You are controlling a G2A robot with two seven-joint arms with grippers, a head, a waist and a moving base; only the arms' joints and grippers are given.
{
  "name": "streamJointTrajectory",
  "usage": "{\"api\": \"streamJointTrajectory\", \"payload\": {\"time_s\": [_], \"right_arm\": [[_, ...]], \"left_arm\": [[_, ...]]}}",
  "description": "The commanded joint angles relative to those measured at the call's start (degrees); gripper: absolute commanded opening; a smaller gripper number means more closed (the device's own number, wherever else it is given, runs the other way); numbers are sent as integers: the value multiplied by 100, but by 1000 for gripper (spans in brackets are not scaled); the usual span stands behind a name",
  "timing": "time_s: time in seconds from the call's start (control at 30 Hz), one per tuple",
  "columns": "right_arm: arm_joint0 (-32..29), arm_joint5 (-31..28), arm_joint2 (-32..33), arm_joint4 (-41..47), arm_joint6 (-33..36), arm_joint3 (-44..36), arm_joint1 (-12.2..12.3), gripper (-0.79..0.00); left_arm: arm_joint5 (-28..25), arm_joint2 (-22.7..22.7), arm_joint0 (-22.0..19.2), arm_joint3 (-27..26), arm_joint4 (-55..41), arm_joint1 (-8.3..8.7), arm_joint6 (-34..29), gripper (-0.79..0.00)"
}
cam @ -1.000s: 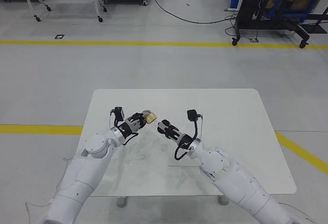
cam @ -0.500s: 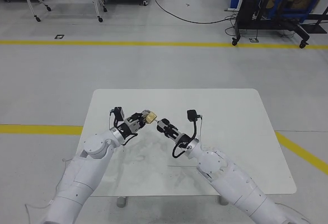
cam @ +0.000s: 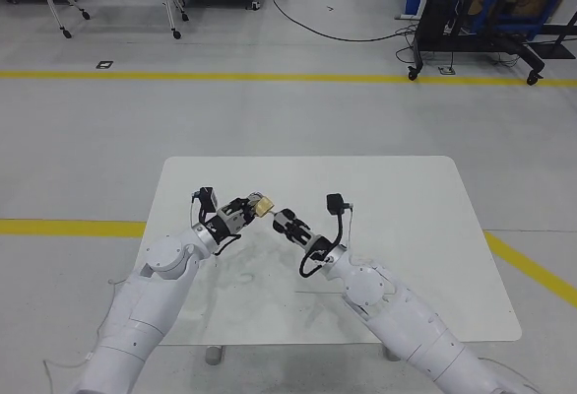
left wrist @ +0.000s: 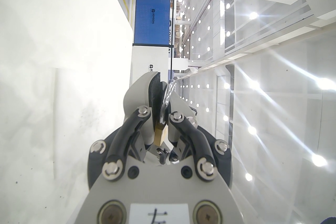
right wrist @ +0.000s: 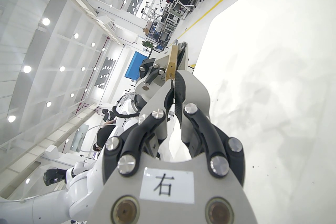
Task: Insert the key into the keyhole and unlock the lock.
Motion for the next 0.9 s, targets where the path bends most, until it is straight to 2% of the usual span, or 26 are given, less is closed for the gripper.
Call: {"api": "streamJointTrajectory", "payload": {"time_s": [0.0, 0.47, 0.87], "right_arm": [[-2, -2, 4, -13, 14, 8, -17, -785], [-41, -40, 84, -10, 181, 35, -123, -785], [-74, -30, 230, -44, 264, 77, -183, -785]], "left_arm": [[-18, -7, 4, -9, 40, -1, 33, -785], [-142, -39, 113, -180, 302, -9, 249, -785], [-159, -37, 119, -212, 484, -13, 182, -785]]}}
